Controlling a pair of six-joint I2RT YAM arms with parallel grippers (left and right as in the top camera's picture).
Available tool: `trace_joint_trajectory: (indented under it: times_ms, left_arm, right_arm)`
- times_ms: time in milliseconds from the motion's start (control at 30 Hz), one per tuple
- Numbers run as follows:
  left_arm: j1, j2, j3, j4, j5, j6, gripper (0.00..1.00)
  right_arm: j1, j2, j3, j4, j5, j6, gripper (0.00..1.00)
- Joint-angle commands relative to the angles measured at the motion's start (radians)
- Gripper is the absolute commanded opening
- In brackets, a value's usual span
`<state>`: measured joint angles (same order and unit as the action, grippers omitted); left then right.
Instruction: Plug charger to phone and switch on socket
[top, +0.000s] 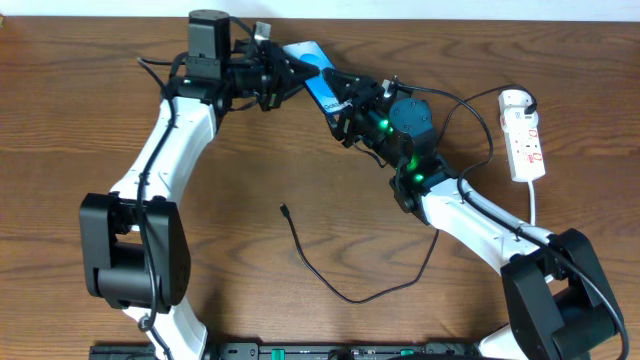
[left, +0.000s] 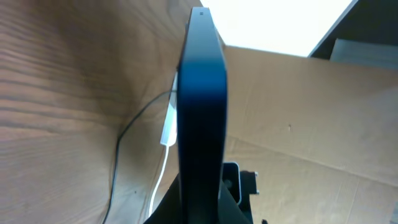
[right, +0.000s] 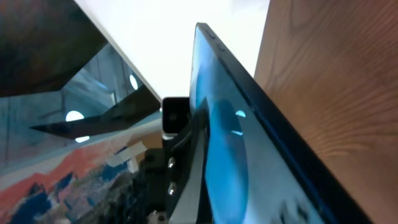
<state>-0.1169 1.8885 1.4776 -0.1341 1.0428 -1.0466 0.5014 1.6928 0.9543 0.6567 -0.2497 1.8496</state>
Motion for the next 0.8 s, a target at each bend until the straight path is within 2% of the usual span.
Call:
trace_joint_trajectory:
  times_ms: [0,200,467,667,700,767]
  left_arm:
    - [0.053,-0.026,0.001,0.005,0.009,0.021,0.08]
    - [0.142,-0.026,-0.001,0.005,0.085,0.060,0.07]
    - [0.260,-0.026,-0.001,0.005,0.254,0.073,0.08]
    - [0.318,-0.026,-0.001,0.005,0.365,0.073,0.08]
    - [0.325,-0.026,-0.001,0.005,0.382,0.073,0.07]
    - [0.343,-0.026,-0.001,0.005,0.423,0.073,0.07]
  right_arm:
    - [0.004,-0.026,0.014,0.005,0.003,-0.042,0.60]
    - [0.004,-0.026,0.014,-0.029,-0.017,-0.226,0.65]
    - [0.004,-0.026,0.014,-0.220,-0.086,-0.444,0.66]
    - [0.003,-0.026,0.014,-0.373,-0.190,-0.706,0.76]
    - [0.003,-0.026,0.014,-0.406,-0.208,-0.753,0.76]
    - [0.001,-0.026,0.014,-0.476,-0.217,-0.815,0.65]
